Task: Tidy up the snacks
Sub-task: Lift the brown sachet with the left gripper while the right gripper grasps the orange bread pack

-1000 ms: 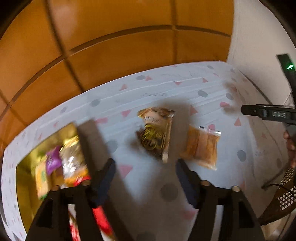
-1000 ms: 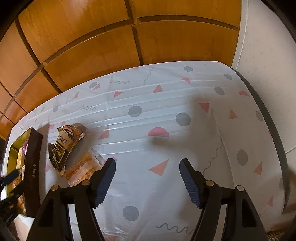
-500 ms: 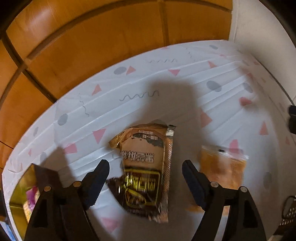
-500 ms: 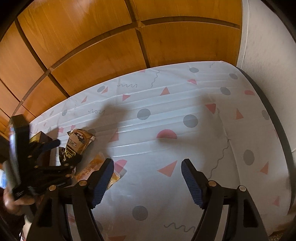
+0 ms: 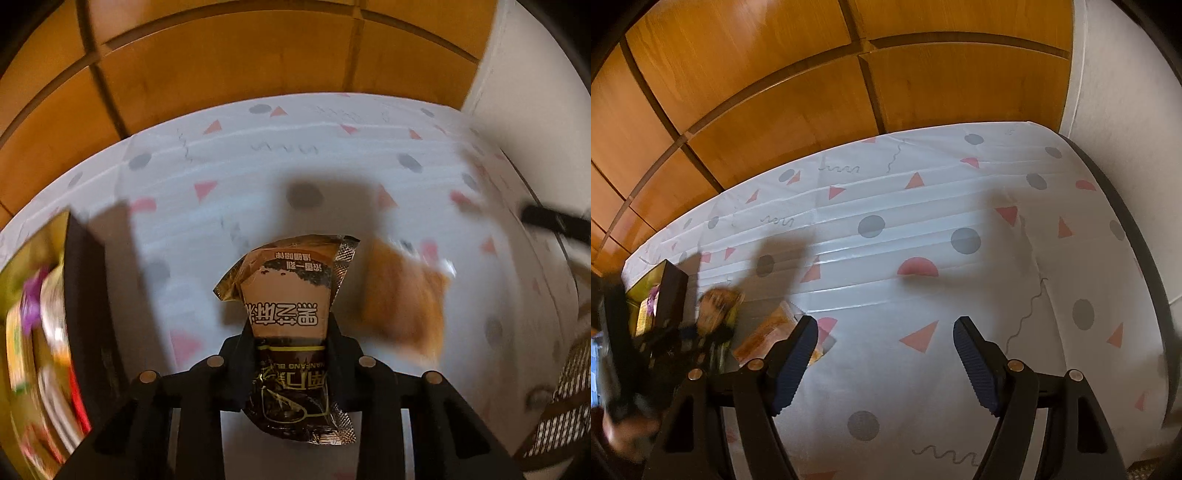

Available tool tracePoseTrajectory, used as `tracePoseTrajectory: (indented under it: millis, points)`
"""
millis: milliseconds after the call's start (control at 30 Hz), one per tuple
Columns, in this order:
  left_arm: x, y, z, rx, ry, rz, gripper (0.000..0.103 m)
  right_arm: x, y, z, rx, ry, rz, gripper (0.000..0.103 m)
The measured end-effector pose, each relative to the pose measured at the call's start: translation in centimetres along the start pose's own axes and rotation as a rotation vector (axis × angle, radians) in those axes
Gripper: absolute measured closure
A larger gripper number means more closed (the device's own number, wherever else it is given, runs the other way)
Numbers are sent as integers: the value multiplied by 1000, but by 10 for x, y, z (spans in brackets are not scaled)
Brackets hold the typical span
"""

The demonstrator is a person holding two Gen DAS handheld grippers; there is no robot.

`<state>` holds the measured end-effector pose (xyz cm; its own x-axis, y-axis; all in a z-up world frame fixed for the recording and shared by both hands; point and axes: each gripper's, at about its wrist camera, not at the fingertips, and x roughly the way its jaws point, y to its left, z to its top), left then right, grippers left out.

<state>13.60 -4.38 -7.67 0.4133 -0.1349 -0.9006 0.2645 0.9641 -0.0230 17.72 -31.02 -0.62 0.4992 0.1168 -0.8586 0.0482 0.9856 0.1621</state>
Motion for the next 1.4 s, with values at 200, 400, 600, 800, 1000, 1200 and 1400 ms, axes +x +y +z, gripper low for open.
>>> tracePoseTrajectory:
  millis: [200,400,600,800,1000,1200,1400]
  points:
    - [-23,-23,-53,66,-19,-3,71,4,-2,-2,0,19,-29,27]
    - [-42,-32,-99,107,-52,-16,71,13,1,-6,-18,61,-40,27]
    - [-46,-29,-115,105,-76,-30,70,32,16,-18,-4,201,131,27]
    - [-46,-30,-121,116,-106,-29,69,50,52,-31,69,275,246,27]
    - [-45,-22,-122,87,-111,-69,68,75,91,-27,121,250,170,19]
    - [-45,-19,-123,72,-120,-83,68,89,123,-19,-24,212,53,19]
    - [-43,-13,-126,66,-126,-96,68,86,138,-28,-236,192,-76,43]
